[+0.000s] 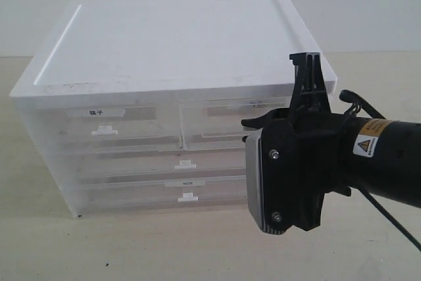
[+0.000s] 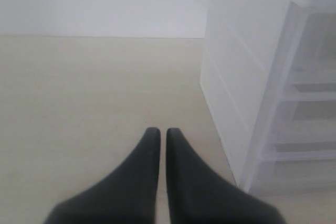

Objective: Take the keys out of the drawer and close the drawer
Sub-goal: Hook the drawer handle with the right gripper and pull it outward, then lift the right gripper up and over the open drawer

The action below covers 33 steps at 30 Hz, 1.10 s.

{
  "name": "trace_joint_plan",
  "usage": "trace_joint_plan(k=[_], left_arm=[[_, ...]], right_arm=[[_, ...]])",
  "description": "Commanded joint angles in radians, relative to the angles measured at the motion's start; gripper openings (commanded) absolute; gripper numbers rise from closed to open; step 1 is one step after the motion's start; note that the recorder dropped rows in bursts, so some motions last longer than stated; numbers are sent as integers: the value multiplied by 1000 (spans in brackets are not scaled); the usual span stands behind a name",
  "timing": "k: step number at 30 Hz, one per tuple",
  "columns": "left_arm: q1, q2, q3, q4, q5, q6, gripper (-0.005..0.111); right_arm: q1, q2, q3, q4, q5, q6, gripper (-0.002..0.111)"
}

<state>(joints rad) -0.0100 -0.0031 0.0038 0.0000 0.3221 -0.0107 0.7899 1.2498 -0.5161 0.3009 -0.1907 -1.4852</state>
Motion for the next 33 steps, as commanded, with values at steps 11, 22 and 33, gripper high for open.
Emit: trace_joint_plan(k=[11,22,33], left_arm=[[0,3,-4,0,-11,3,5],[0,3,-4,0,-11,3,5],[0,3,-4,0,-11,3,5]], right_arm=[[-2,-82,4,6,330,-4,0],[2,-232,4,8,517,74,0],[144,-468,4,-13,352,392,0]])
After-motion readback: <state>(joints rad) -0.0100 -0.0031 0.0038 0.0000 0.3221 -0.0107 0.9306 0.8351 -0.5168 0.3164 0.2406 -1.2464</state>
